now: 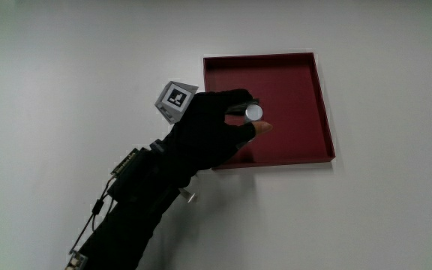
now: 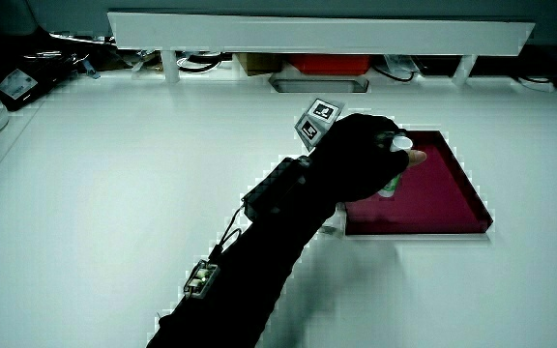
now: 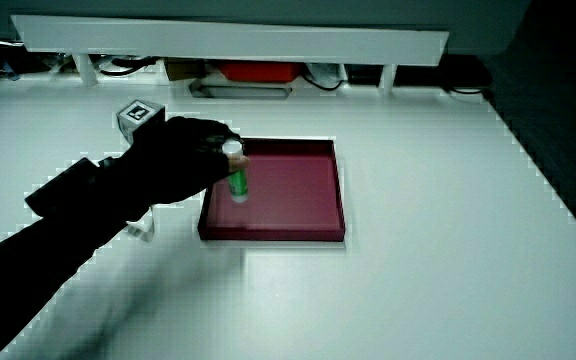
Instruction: Pick glue stick
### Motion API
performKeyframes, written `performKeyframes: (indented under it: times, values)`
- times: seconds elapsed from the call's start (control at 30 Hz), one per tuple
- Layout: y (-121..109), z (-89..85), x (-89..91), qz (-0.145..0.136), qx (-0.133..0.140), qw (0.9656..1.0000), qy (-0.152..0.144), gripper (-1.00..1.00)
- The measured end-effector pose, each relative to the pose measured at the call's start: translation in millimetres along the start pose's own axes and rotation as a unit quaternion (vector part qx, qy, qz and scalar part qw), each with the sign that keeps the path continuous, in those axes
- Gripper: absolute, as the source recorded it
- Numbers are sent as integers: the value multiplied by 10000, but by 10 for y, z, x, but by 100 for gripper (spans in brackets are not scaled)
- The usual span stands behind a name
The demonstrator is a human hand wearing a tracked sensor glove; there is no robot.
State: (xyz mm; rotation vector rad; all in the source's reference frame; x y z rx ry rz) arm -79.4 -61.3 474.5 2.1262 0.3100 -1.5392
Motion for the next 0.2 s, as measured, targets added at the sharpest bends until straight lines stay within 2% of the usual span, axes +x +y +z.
performKeyframes:
  times: [0.1,0.13,0.17,0.2]
  values:
    - [-99,106,78,-67,19,9993,-356,100]
    - [-139,153,108,-27,73,9994,-350,100]
    - [-167,195,103,-155,92,9990,-415,100]
    - [-198,247,104,-153,188,9993,-287,100]
